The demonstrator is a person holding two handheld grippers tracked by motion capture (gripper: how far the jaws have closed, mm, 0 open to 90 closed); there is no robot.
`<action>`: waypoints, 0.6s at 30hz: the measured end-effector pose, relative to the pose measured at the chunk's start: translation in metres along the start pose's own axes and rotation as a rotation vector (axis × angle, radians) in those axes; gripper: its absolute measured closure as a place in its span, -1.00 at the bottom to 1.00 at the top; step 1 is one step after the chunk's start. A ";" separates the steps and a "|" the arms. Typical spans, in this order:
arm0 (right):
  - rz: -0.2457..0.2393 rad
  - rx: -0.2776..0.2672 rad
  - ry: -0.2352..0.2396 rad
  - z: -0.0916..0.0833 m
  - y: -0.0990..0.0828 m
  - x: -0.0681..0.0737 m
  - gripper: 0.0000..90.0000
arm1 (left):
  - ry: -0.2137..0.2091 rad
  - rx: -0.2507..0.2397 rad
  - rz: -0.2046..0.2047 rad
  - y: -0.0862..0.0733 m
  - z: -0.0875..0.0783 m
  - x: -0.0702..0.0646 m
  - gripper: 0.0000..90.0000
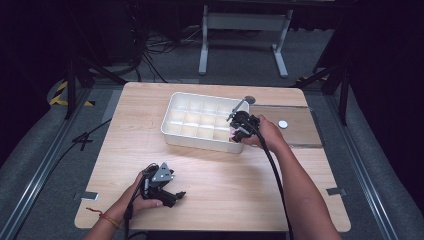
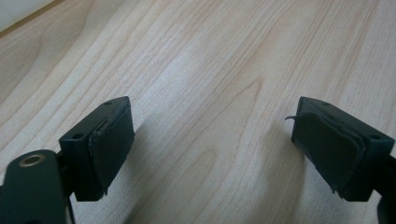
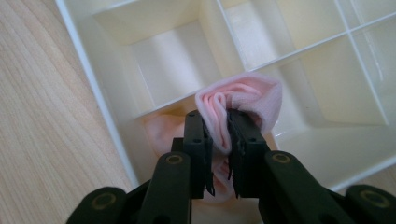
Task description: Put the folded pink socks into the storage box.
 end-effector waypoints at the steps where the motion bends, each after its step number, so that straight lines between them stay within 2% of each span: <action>1: 0.004 -0.018 0.000 -0.004 0.001 0.000 0.74 | -0.002 0.007 0.000 0.000 -0.001 0.000 -0.71; 5: 0.016 -0.075 0.002 -0.014 0.003 0.000 0.69 | -0.003 0.005 0.000 0.000 0.000 0.000 -0.70; 11: 0.012 -0.131 -0.010 -0.029 0.005 0.001 0.65 | -0.002 0.005 -0.001 0.000 0.000 0.000 -0.71; 18: 0.012 -0.165 -0.014 -0.041 0.004 0.003 0.64 | -0.001 0.000 -0.002 0.000 0.000 0.000 -0.71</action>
Point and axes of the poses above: each handheld gripper's, and its own axes: z roughly forward along the jaws, y roughly out of its top, x roughly to its left, the point moved 6 cm from there along z, roughly forward along the jaws, and after that the axes turned 11 degrees about -x, right-handed, at the moved point
